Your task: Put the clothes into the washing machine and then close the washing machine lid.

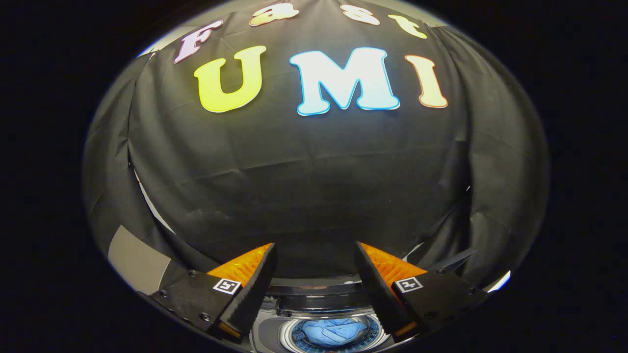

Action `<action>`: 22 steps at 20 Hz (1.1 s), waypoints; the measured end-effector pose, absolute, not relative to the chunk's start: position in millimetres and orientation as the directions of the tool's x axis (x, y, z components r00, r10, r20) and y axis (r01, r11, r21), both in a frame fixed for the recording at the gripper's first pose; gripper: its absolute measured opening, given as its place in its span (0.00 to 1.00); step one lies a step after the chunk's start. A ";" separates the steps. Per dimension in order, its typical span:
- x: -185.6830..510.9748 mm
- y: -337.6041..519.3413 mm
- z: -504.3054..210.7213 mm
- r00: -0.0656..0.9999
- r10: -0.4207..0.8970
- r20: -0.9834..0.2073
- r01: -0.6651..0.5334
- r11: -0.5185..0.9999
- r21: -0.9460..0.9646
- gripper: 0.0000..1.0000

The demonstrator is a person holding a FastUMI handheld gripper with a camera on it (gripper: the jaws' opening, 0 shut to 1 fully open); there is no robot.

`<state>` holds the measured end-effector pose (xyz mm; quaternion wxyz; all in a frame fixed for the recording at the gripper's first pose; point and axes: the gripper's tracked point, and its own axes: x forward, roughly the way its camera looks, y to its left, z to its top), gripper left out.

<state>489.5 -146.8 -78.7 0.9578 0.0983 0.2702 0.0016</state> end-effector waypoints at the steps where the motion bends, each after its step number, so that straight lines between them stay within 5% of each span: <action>1: 490.6 -146.4 -83.5 0.847 0.054 -0.529 0.049 0.982 0.180 0.98; 22: 464.8 -141.3 -91.9 0.851 0.060 -0.522 0.005 0.993 0.121 0.98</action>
